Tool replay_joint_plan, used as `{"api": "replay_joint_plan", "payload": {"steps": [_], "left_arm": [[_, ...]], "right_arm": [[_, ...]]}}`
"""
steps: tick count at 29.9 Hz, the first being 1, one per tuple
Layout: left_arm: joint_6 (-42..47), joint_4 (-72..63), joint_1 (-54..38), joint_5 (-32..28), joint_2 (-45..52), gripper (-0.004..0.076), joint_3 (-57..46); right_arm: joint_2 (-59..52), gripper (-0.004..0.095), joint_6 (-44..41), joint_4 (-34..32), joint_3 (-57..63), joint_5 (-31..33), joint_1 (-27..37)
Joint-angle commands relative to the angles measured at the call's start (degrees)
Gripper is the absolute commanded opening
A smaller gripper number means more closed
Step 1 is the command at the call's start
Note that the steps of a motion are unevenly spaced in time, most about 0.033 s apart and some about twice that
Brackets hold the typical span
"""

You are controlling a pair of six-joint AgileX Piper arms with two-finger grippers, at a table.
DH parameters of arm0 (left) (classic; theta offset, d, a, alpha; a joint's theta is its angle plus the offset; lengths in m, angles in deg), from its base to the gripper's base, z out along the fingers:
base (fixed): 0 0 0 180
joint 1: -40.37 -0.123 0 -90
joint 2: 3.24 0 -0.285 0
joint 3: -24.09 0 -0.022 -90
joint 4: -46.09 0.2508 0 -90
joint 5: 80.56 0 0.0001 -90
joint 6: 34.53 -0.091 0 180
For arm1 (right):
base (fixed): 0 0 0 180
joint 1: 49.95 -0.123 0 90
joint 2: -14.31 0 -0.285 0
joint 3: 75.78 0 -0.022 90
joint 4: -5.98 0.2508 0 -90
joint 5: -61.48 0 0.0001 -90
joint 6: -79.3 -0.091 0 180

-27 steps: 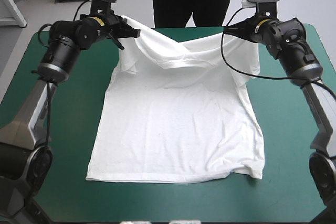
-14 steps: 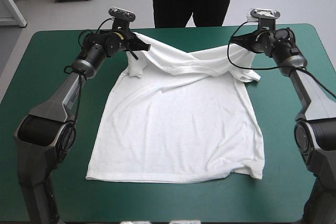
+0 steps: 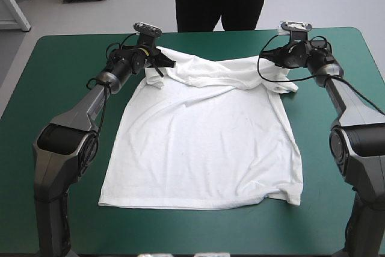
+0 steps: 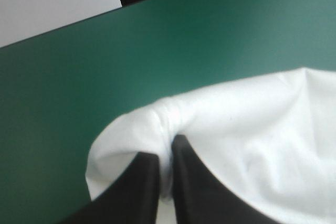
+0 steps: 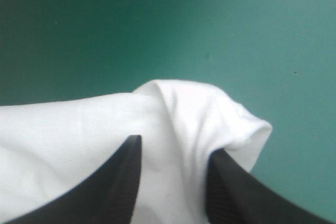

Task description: Fold the cloth

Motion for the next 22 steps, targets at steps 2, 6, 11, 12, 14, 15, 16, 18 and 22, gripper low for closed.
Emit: {"api": "replay_joint_plan", "payload": {"steps": [2, 6, 11, 12, 14, 15, 16, 18, 22], "left_arm": [[1.05, -2.10, 0.02, -6.36, 6.51, 0.0317, 1.95], [5.68, -1.54, 0.02, -0.07, 10.38, 0.0489, 1.95], [3.54, -0.99, 0.02, 6.64, 14.87, 0.0463, 1.95], [3.24, -0.99, 0.02, 8.23, 15.51, 0.0460, 1.95], [2.90, -0.87, 0.02, 11.76, 17.30, 0.0455, 1.95], [1.97, -0.87, 0.02, 13.40, 17.96, 0.0454, 1.95], [1.83, -0.76, 0.02, 15.42, 18.72, 0.0454, 1.95], [1.20, -0.14, 0.02, 19.51, 20.16, 0.0454, 1.95], [-1.66, 0.11, 0.02, 28.39, 22.89, 0.0454, 1.95]], "right_arm": [[-3.47, 0.0643, 1.77, 1.82, -3.79, 1.05, 0.65], [-3.58, 0.0632, 1.77, 1.58, -7.60, 10.31, 0.65], [-4.71, 0.0581, 2.50, 1.19, -11.25, 16.88, 0.65], [-5.31, 0.0581, 2.50, 1.30, -11.73, 17.84, 0.65], [-6.72, 0.0581, 2.78, 1.63, -11.85, 20.18, 0.65], [-7.58, 0.0581, 2.88, 1.63, -11.85, 21.70, 0.65], [-8.50, 0.0581, 3.09, 1.63, -11.85, 22.88, 0.65], [-10.27, 0.0581, 4.12, 1.63, -11.85, 25.84, 0.65], [-13.40, 0.0577, 4.54, 1.63, -11.85, 29.46, 0.65]]}}
